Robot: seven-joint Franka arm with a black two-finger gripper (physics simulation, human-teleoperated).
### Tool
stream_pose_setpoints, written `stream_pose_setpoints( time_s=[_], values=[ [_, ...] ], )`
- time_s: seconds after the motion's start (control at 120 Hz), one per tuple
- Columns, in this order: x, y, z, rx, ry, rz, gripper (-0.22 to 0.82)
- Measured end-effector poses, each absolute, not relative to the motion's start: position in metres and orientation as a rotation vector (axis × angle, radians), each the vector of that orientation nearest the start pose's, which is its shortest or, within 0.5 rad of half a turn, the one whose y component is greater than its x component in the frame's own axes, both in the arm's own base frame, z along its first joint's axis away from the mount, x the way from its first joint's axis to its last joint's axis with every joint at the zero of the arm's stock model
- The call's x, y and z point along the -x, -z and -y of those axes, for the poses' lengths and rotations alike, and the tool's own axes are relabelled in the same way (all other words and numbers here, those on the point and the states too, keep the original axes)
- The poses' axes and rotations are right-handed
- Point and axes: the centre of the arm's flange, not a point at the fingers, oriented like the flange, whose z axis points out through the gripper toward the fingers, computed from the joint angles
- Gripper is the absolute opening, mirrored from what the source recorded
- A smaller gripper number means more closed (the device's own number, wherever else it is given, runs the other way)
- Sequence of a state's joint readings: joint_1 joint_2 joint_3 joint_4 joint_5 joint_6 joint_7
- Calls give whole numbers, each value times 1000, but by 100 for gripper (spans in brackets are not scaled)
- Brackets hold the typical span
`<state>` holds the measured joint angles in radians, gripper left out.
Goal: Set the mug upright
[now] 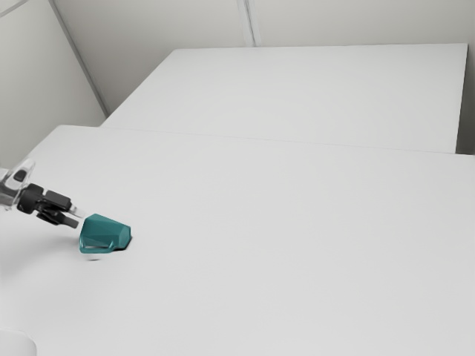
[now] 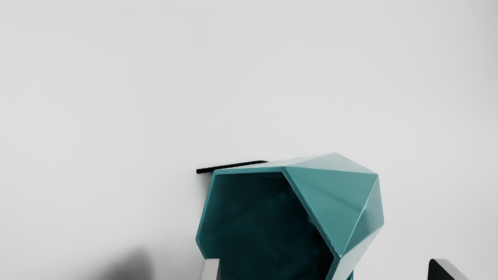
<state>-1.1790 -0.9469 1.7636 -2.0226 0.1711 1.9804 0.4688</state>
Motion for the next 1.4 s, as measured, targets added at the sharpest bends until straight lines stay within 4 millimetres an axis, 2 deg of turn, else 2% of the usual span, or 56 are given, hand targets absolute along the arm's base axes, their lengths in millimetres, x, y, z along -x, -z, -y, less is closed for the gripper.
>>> stream_pose_setpoints(
  time_s=[0.392, 0.708, 0.808, 1.158, 1.4],
  values=[
    [-450, -288, -334, -2333, -304, 34, 58],
    [-451, -280, -322, -2327, -314, 55, 56],
    [-453, -280, -320, -2324, -323, 60, 49],
    [-458, -279, -317, -2321, -339, 70, 10],
    [-470, -277, -301, -2247, -355, 73, -1]
  ],
)
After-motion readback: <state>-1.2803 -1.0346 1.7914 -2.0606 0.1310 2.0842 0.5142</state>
